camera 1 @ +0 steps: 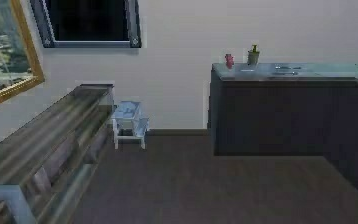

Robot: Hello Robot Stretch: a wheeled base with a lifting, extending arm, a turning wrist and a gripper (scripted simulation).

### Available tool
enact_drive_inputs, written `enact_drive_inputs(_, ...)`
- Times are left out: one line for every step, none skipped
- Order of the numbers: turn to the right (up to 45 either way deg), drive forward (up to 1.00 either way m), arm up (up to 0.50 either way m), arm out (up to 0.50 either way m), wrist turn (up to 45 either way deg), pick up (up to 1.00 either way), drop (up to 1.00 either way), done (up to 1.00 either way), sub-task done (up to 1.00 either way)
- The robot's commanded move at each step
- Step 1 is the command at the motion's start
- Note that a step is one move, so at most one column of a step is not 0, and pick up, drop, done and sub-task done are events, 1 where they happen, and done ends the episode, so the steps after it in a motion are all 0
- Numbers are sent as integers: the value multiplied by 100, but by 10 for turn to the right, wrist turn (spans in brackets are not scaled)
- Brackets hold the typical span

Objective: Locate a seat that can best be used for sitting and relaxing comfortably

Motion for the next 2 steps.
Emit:
enact_drive_inputs(-450, 0, 0, 0, 0, 0, 0, 0, 0)
enact_drive_inputs(-450, 0, 0, 0, 0, 0, 0, 0, 0)
